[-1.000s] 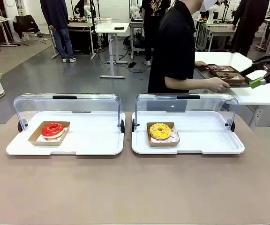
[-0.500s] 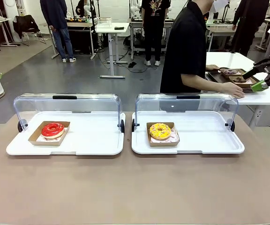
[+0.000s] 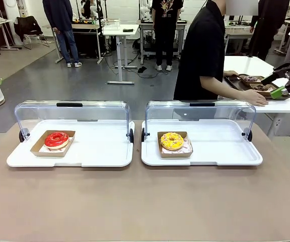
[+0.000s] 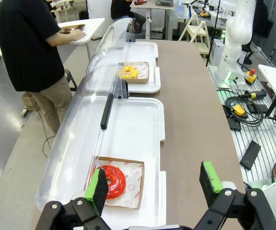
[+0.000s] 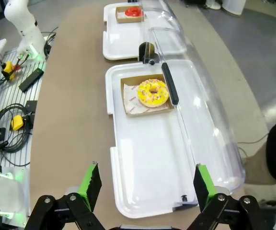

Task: Provide the desired donut to the person.
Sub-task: Place the picked Paper togo box onto the Handle tray extended by the person.

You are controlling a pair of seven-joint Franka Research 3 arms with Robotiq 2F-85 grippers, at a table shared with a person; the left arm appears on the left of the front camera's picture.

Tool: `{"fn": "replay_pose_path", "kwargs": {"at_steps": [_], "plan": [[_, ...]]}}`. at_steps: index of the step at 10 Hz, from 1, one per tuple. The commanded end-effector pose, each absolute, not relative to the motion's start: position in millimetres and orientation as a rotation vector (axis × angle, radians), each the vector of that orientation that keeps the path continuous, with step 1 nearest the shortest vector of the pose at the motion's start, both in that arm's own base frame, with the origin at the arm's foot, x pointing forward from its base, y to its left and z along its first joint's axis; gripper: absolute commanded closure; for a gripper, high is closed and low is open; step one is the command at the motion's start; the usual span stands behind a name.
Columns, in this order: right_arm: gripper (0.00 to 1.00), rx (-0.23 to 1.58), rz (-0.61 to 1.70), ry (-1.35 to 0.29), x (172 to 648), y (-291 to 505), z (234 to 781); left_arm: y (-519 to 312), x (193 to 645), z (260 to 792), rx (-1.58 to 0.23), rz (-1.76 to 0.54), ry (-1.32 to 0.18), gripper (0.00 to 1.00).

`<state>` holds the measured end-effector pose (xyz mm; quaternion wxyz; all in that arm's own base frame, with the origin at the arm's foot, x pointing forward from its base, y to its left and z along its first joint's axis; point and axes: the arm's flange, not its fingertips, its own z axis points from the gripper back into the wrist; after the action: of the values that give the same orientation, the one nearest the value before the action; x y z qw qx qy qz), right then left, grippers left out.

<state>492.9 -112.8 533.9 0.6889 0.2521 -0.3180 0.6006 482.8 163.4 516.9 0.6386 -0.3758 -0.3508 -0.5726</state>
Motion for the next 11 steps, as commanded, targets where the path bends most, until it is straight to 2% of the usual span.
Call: {"fn": "replay_pose_path", "kwargs": {"at_steps": [1, 11], "plan": [[0.00, 0.564, 1.342, -0.713, 492.9, -113.3, 533.7, 163.6, 481.4, 518.3, -0.856, -1.304, -0.804, 0.00], [0.00, 0.564, 1.342, -0.713, 492.9, -113.3, 533.7, 163.6, 481.4, 518.3, -0.856, -1.304, -0.804, 0.00]]}}
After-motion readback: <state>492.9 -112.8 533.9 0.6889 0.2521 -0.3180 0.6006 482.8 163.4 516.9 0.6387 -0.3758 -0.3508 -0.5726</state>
